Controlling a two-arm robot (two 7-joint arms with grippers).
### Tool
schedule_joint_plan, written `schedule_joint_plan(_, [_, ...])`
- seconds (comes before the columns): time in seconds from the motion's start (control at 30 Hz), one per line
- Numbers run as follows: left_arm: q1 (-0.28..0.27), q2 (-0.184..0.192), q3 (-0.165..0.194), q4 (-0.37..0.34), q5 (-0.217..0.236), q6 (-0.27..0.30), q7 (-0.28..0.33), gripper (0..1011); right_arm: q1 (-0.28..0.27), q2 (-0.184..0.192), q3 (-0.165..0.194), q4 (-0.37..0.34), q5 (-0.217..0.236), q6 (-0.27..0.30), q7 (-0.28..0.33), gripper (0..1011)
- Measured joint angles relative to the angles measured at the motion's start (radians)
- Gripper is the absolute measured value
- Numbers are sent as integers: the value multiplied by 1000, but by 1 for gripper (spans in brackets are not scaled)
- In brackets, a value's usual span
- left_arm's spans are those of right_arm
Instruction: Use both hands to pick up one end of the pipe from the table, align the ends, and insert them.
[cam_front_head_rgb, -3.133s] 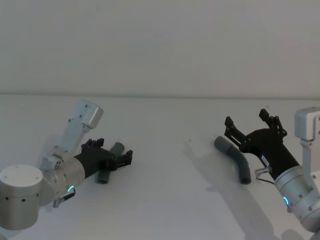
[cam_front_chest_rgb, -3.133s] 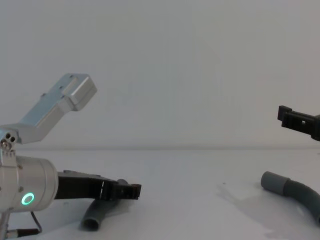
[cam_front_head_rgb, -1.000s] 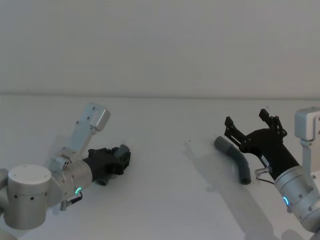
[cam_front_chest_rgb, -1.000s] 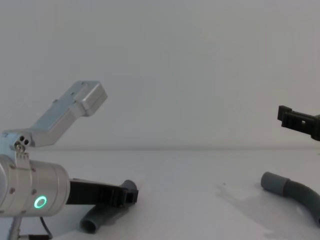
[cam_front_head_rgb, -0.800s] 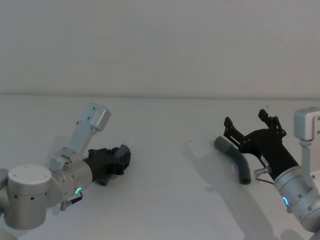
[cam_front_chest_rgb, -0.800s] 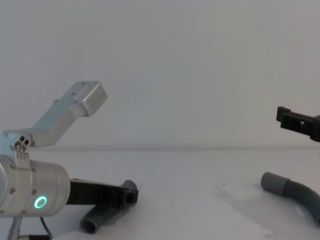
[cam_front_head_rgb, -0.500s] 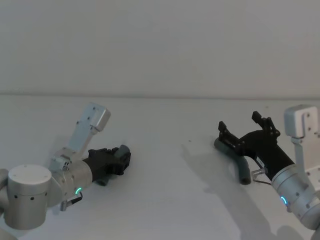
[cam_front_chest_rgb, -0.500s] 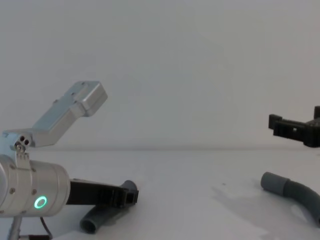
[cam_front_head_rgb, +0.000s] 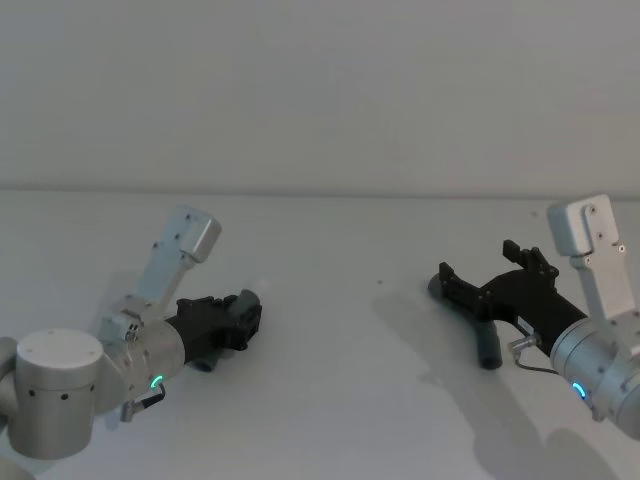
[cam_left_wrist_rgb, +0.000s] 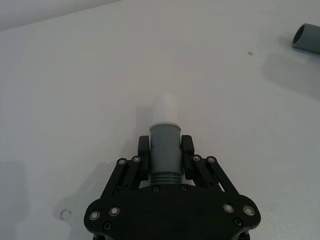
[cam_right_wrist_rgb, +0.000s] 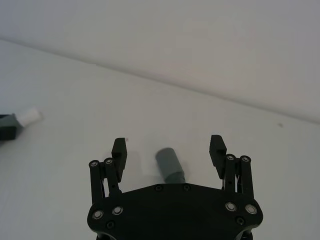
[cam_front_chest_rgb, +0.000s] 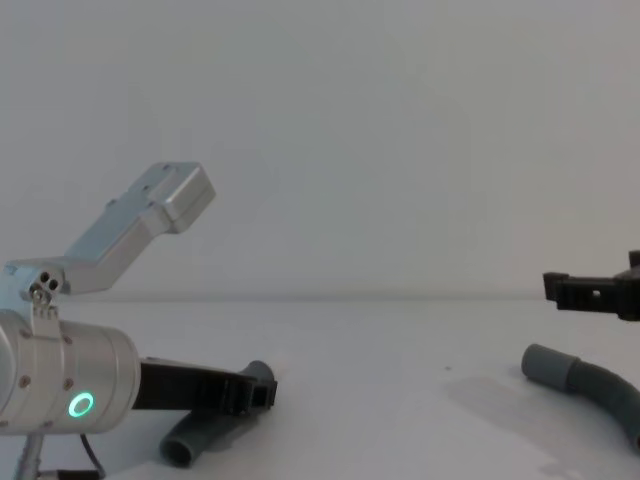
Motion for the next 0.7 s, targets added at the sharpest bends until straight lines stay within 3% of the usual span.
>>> schedule_joint_plan(0.3, [0,0,0,0,0,0,0,356,21,-11,30,6,27,115,-1,1002])
schedule_joint_plan(0.7, [0,0,0,0,0,0,0,356,33,-22,45,32,42,184,7,1002])
